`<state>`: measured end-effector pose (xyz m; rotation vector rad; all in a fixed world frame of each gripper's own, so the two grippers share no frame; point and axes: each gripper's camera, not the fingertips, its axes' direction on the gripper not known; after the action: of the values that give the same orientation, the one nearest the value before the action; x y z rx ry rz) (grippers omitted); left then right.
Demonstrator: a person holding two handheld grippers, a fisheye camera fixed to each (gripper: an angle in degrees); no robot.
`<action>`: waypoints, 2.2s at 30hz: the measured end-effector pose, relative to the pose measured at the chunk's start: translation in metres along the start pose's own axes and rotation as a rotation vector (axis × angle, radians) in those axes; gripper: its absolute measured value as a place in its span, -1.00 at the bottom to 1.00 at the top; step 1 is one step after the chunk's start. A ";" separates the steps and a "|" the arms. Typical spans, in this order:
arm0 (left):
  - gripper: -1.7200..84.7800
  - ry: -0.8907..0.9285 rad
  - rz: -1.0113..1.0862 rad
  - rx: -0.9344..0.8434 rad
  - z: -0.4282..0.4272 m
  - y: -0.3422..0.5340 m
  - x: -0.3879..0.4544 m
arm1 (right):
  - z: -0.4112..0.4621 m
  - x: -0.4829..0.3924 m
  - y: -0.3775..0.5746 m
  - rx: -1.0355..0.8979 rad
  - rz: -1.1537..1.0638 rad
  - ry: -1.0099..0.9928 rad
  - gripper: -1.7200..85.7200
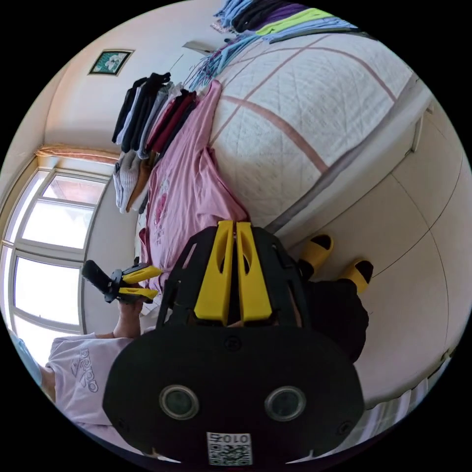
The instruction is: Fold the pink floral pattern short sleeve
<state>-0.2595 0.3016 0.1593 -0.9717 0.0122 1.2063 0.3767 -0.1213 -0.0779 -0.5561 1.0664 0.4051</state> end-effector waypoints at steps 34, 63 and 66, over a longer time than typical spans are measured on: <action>-0.96 0.102 0.120 0.093 0.017 0.056 0.042 | 0.049 -0.134 0.083 0.101 -0.412 0.164 -0.81; -0.94 -0.242 0.230 -0.071 -0.004 -0.007 -0.004 | 0.235 -0.144 0.228 -0.185 -0.672 0.537 -0.82; -0.92 -0.186 0.195 0.003 -0.027 -0.008 -0.006 | 0.226 -0.149 0.245 -0.110 -0.764 0.554 -0.78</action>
<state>-0.2431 0.2793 0.1506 -0.8671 -0.0392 1.4728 0.3328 0.2037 0.0835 -1.1571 1.2595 -0.3900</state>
